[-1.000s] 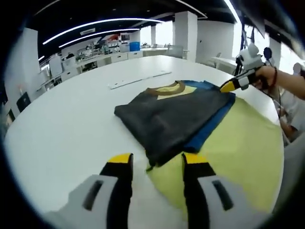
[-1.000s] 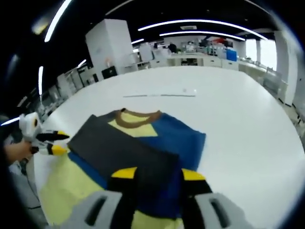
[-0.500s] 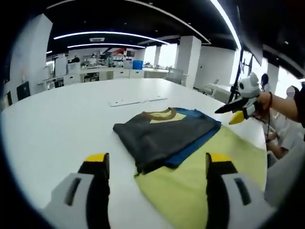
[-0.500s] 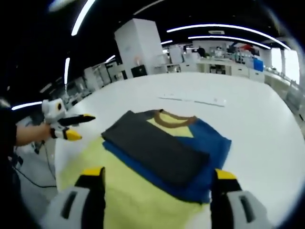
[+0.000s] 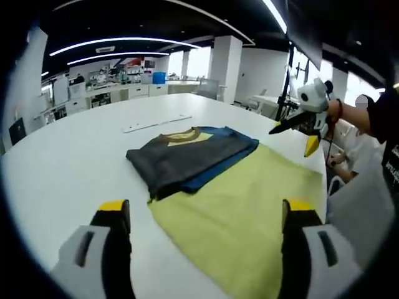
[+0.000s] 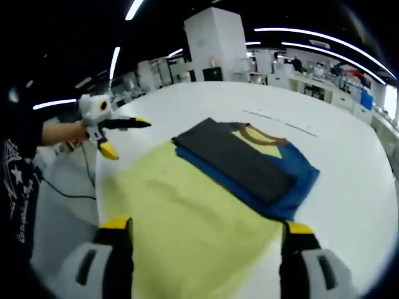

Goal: Fold the garment on the visible template until the final outline fits inside the template.

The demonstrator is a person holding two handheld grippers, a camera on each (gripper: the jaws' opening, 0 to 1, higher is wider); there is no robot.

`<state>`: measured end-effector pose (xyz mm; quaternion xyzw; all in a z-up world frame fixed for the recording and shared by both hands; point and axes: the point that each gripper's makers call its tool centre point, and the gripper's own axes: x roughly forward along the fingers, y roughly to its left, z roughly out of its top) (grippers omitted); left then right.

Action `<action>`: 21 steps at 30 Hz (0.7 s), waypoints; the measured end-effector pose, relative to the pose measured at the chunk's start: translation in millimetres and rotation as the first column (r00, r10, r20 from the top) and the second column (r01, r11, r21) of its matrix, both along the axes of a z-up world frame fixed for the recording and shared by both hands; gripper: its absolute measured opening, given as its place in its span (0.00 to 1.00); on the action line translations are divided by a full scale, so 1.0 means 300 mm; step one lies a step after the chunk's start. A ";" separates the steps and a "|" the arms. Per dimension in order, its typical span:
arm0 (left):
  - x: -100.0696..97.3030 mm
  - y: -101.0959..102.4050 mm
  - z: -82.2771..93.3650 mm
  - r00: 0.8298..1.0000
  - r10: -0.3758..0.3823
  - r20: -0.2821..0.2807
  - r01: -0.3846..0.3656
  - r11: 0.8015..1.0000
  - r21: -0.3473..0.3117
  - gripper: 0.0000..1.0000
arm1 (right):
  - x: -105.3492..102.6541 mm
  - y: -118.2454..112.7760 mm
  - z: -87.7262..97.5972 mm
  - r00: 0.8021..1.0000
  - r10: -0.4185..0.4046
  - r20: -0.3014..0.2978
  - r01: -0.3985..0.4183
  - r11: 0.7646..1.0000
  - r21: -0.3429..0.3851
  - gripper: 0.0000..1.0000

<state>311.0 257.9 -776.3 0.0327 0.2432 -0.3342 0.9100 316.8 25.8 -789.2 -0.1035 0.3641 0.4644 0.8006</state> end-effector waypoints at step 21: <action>-0.241 -0.032 -0.072 0.987 -0.147 -0.067 0.154 0.980 0.122 0.81 | -0.278 -0.036 -0.067 0.984 0.176 -0.033 -0.179 0.981 -0.076 0.94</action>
